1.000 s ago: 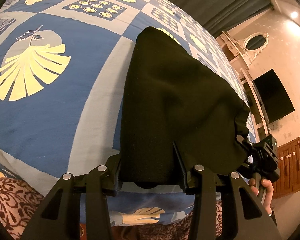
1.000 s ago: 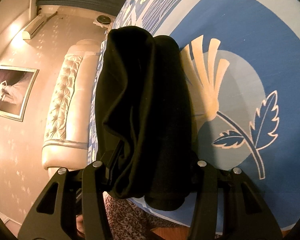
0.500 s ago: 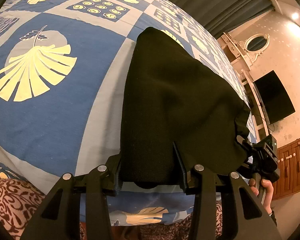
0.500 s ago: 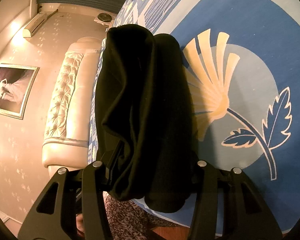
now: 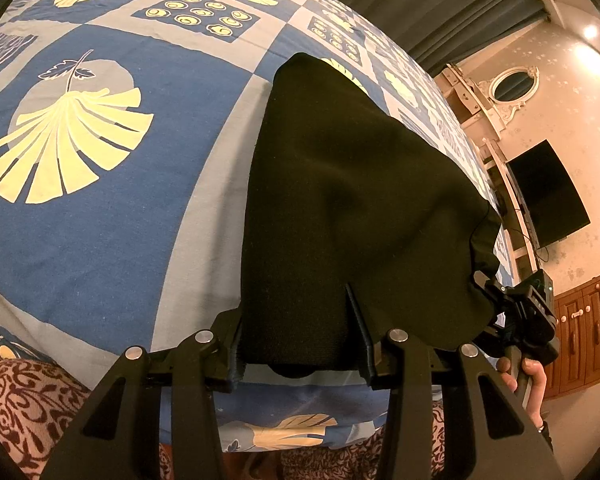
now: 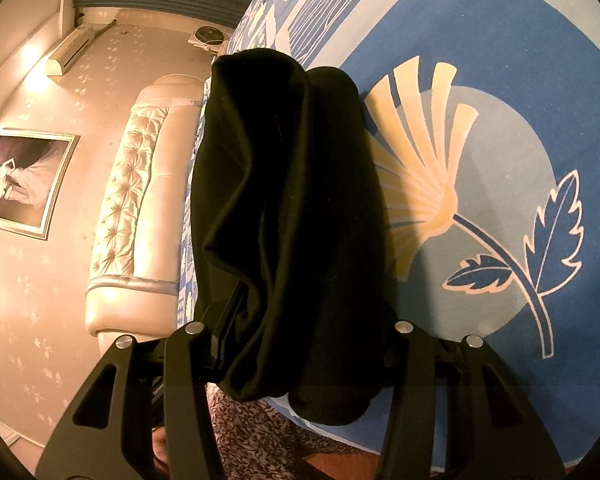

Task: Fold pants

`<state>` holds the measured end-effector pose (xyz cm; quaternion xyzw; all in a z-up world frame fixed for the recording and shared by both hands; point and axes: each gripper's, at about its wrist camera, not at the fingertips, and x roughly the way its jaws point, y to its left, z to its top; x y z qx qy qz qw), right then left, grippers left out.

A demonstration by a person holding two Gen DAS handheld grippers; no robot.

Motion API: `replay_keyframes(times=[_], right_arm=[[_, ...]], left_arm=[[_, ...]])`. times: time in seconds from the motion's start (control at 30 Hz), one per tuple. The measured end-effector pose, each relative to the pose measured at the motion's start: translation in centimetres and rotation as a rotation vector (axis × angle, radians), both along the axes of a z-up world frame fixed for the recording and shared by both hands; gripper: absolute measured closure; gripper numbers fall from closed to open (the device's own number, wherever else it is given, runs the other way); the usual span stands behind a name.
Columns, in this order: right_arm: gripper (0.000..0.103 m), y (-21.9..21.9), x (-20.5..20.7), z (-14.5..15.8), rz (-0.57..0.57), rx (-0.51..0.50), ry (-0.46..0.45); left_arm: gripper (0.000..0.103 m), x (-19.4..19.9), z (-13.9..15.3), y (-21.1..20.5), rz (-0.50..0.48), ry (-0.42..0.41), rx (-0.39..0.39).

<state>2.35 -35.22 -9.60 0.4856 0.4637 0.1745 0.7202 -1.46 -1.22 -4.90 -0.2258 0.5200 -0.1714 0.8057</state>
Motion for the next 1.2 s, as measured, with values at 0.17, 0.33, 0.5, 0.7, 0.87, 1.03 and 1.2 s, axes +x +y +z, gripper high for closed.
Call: replay_keyframes(times=[0.17,0.33,0.5,0.7,0.87,1.03,1.2], right_arm=[[0.056,0.0,-0.1,0.1,0.003,-0.004,-0.001],[0.057,-0.2,-0.5,0.1,0.008,-0.005,0.008],[0.04,-0.8,-1.6,0.8,0.023,-0.028,0.009],[0.02,-2.9,-3.3,2.7,0.003,-0.097,-0.022],[0.017,-4.9,-2.1,2.6,-0.067,-0.039,-0.047],[0.017,-5.0,1.1,1.8,-0.047,-0.043,-0.057],[0.017,-4.2,3.8,0.7,0.031,-0.022,-0.07]], left_arm=[[0.059,0.0,0.0,-0.1,-0.003,0.004,-0.002],[0.053,0.4,-0.3,0.2,-0.028,0.018,-0.039],[0.027,0.3,0.1,1.7,-0.053,0.041,-0.143],[0.021,0.9,3.2,2.9,-0.141,-0.101,-0.075],[0.02,4.8,2.4,3.0,-0.177,-0.122,-0.1],[0.02,8.6,0.0,2.2,-0.239,-0.073,-0.144],[0.02,10.9,-1.8,1.7,-0.275,-0.041,-0.238]])
